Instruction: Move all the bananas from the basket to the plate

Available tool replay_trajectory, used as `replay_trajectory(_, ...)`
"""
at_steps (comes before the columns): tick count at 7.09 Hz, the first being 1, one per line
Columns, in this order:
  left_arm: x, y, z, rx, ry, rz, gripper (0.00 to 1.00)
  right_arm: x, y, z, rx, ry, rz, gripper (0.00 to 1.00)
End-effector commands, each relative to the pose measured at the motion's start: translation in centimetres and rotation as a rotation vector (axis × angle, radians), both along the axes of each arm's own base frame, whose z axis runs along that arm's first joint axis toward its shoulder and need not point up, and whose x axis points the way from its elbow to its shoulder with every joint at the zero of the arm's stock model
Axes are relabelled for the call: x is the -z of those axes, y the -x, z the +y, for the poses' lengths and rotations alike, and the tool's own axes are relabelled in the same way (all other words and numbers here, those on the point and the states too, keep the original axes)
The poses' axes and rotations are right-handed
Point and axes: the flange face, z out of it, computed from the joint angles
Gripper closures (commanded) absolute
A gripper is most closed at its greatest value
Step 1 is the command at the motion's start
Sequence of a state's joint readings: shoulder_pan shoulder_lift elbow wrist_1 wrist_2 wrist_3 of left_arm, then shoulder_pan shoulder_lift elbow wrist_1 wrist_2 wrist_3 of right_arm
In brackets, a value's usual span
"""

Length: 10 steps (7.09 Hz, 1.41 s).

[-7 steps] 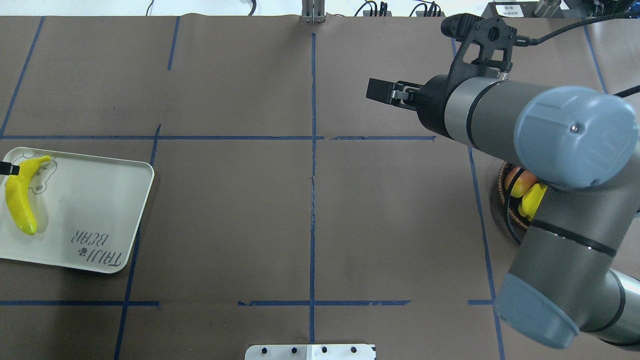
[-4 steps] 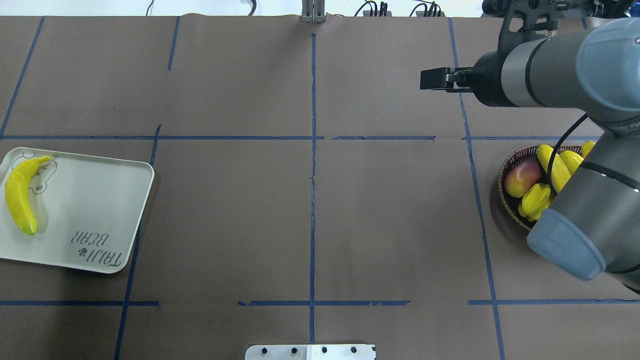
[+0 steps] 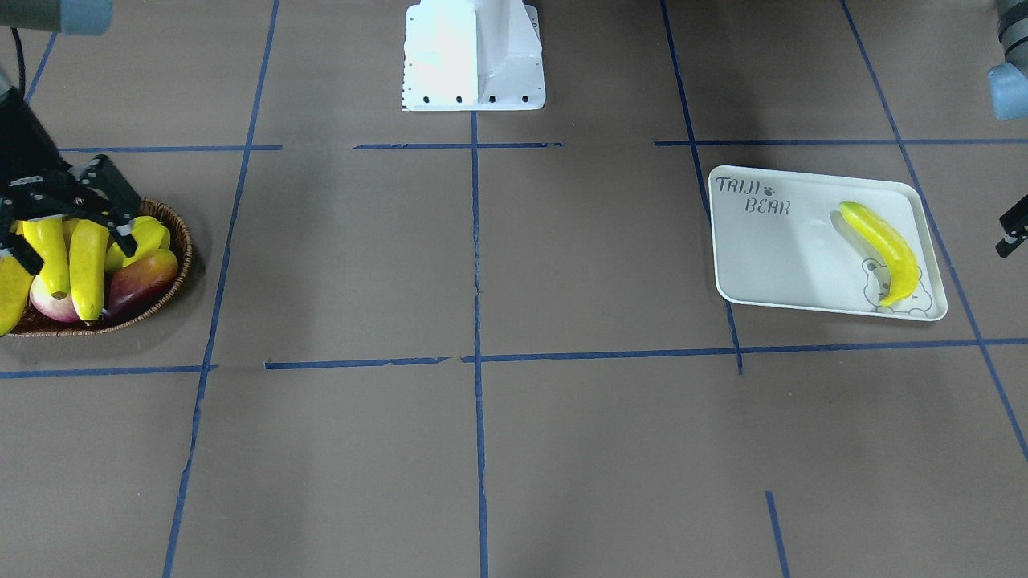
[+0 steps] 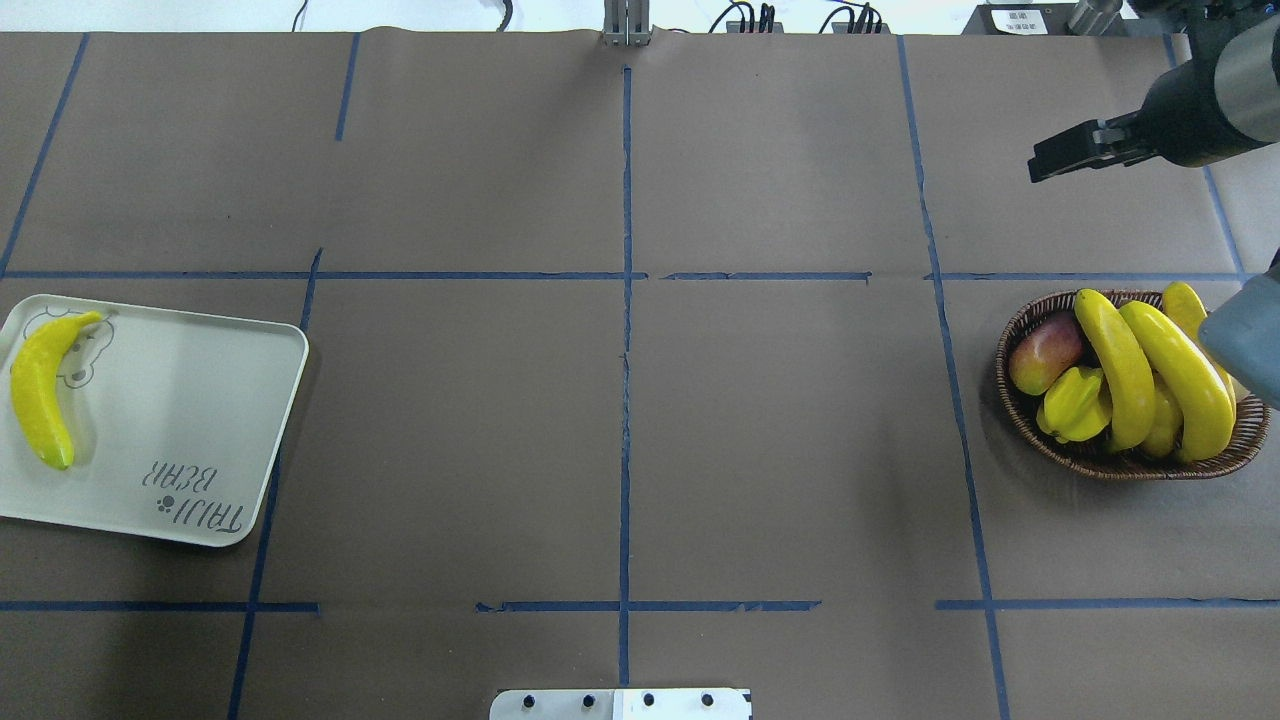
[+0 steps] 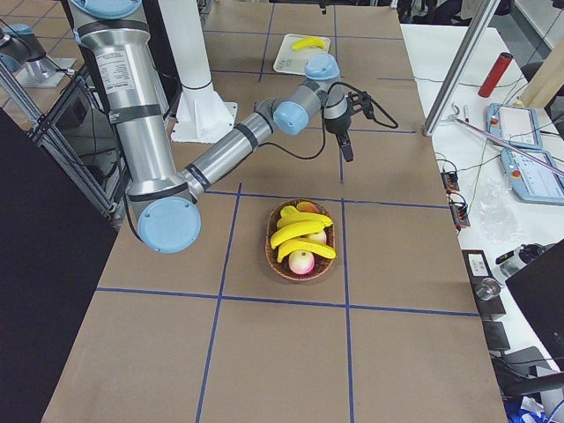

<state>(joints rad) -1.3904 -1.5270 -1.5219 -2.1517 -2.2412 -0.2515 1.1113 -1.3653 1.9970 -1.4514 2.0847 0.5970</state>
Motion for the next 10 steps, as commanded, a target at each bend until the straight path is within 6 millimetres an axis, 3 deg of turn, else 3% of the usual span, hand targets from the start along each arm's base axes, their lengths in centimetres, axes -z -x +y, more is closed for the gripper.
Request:
replay_trajectory(1,0.2,0.4,-0.3,-0.003,0.001,-0.002,0.00,-9.1,-2.4,-0.5,0.101,0.093,0.048,0.00)
replay_trajectory(2,0.1,0.4,-0.3,-0.003,0.005,-0.001,0.00,-11.2,-2.7,-0.9,0.117,0.128,0.054,0.00)
replay_trajectory(3,0.1,0.5,-0.2,-0.001,0.004,0.001,0.00,-11.7,-2.5,-0.6,0.132,0.153,0.039,0.00)
replay_trajectory(5,0.0,0.6,0.0,0.003,0.012,0.007,0.00,-14.7,-2.9,1.4,0.153,0.224,0.043,0.00)
replay_trajectory(7,0.4,0.5,0.5,-0.006,0.010,0.027,0.00,-17.8,-0.8,4.3,0.240,0.250,0.079,0.07)
replay_trajectory(8,0.8,0.5,0.6,-0.005,0.005,0.030,0.00,-18.4,0.3,5.2,0.267,0.257,0.090,0.09)
replay_trajectory(10,0.8,0.4,0.6,-0.010,0.007,0.039,0.00,-19.6,0.4,6.3,0.312,0.248,0.107,0.17)
